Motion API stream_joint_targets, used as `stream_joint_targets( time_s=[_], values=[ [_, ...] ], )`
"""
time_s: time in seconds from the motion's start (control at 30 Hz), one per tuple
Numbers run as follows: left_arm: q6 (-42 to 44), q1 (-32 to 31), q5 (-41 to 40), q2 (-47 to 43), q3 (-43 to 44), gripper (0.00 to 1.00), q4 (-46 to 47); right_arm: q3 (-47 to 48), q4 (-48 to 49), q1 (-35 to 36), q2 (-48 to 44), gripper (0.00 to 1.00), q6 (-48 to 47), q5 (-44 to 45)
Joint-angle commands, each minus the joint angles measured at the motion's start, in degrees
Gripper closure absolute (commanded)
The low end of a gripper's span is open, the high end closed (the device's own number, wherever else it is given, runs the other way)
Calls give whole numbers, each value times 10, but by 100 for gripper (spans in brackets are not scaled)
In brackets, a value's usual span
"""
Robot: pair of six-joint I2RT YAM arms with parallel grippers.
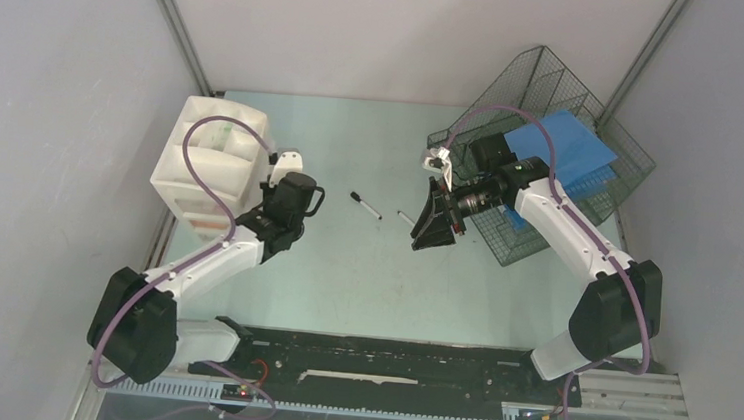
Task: Organize the desk
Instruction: Place the stationery in the drawer.
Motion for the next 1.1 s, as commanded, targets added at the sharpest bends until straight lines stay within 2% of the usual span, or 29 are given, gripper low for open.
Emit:
stream_joint_targets(
  time_s=[0.0, 0.27, 0.43, 0.63, 1.07],
  values=[
    [12, 6, -28, 7, 28, 86, 23, 2, 2, -2, 2, 48, -7, -3],
    [10, 6, -27, -3, 31, 59, 16, 2, 2, -2, 3, 48, -7, -2],
    [0, 6, 0, -37, 32, 51, 3, 2, 2, -2, 5, 48, -7, -1],
    [-14, 6, 83, -92, 18, 42, -1, 2, 2, -2, 6, 48, -7, 1],
    [-57, 6, 246, -216, -69, 20, 36, 2, 4, -2, 9, 48, -8, 14]
  ],
)
